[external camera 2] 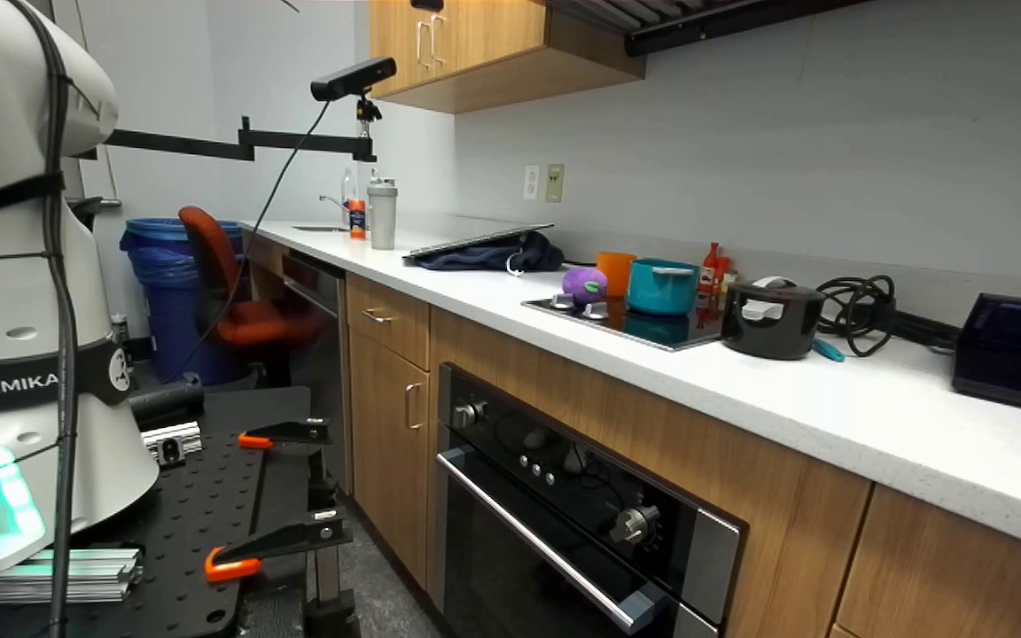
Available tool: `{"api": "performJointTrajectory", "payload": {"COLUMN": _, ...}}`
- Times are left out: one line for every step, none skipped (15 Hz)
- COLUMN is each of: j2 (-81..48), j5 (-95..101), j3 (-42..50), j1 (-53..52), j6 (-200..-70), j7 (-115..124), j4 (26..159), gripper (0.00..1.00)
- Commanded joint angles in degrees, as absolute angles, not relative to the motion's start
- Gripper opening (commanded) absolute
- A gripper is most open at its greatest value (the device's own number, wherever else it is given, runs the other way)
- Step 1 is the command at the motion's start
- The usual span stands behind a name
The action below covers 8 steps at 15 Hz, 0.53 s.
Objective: Put the watermelon plush toy on the counter and close the pot
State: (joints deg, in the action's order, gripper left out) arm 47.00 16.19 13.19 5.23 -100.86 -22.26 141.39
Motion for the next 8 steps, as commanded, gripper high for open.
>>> {"api": "performJointTrajectory", "payload": {"j2": 47.0, "j5": 16.3, "j3": 13.4, "j1": 4.9, "j6": -100.6, "j7": -22.1, "j4": 141.2, "gripper": 1.00}}
{"api": "performJointTrajectory", "payload": {"j2": 47.0, "j5": 16.3, "j3": 13.4, "j1": 4.9, "j6": -100.6, "j7": -22.1, "j4": 141.2, "gripper": 1.00}}
{"api": "performJointTrajectory", "payload": {"j2": 46.8, "j5": 16.2, "j3": 13.6, "j1": 4.7, "j6": -100.7, "j7": -22.4, "j4": 141.2, "gripper": 1.00}}
{"api": "performJointTrajectory", "payload": {"j2": 46.4, "j5": 16.1, "j3": 13.6, "j1": 4.5, "j6": -101.2, "j7": -22.5, "j4": 141.3, "gripper": 1.00}}
{"api": "performJointTrajectory", "payload": {"j2": 46.5, "j5": 15.7, "j3": 13.1, "j1": 4.2, "j6": -100.8, "j7": -22.0, "j4": 141.3, "gripper": 1.00}}
{"api": "performJointTrajectory", "payload": {"j2": 46.1, "j5": 15.7, "j3": 12.8, "j1": 4.0, "j6": -101.5, "j7": -21.6, "j4": 141.4, "gripper": 1.00}}
{"api": "performJointTrajectory", "payload": {"j2": 45.6, "j5": 15.6, "j3": 12.7, "j1": 3.5, "j6": -102.4, "j7": -21.7, "j4": 141.6, "gripper": 1.00}}
{"api": "performJointTrajectory", "payload": {"j2": 45.0, "j5": 15.5, "j3": 12.3, "j1": 3.0, "j6": -103.7, "j7": -21.4, "j4": 141.7, "gripper": 1.00}}
